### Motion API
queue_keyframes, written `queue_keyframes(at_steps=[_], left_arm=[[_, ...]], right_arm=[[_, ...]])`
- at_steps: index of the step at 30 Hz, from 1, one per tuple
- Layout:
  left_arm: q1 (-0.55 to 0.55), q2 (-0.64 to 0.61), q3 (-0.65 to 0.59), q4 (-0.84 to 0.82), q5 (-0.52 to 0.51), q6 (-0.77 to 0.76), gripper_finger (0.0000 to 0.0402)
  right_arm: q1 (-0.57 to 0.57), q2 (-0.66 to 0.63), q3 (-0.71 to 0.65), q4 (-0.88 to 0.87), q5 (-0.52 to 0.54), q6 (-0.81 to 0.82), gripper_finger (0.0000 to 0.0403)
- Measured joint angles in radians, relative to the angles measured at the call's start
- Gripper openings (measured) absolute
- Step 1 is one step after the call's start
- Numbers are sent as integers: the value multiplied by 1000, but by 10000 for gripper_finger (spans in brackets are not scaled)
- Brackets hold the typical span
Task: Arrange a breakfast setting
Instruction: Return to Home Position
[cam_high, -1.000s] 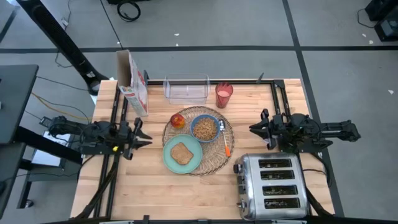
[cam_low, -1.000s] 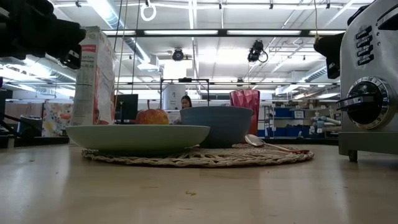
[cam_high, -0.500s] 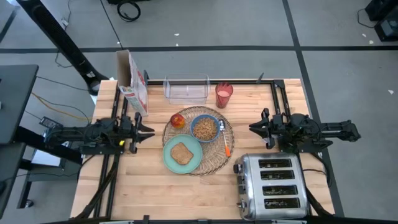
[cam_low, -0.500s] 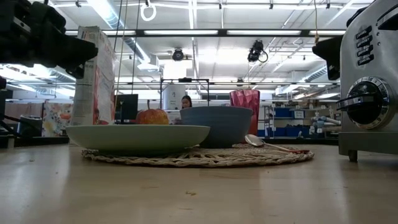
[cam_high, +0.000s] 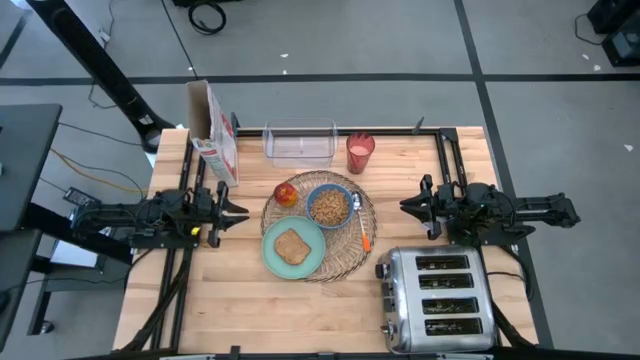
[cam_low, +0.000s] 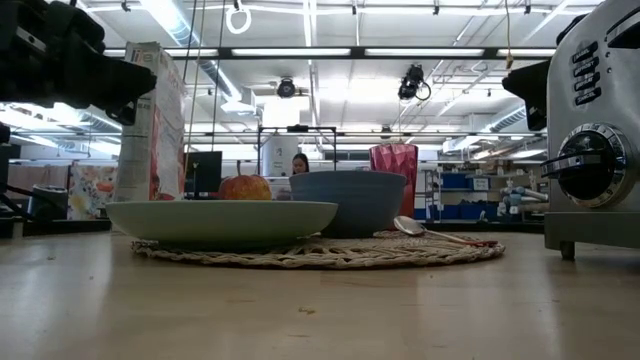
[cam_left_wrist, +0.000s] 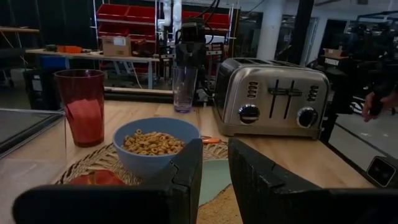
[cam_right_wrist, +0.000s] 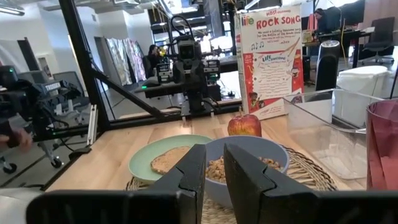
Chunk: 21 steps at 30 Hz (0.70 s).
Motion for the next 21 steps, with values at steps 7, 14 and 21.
queue_keyframes(at_steps=[7, 14, 21], left_arm=[[0, 0, -1, 66, 13, -26, 84], [0, 0, -1, 76, 9, -27, 84], [0, 0, -1, 78, 6, -27, 84]], right_arm=[[0, 0, 0, -9, -4, -18, 67], [0, 0, 0, -27, -31, -110, 67], [0, 0, 0, -35, -18, -200, 67]])
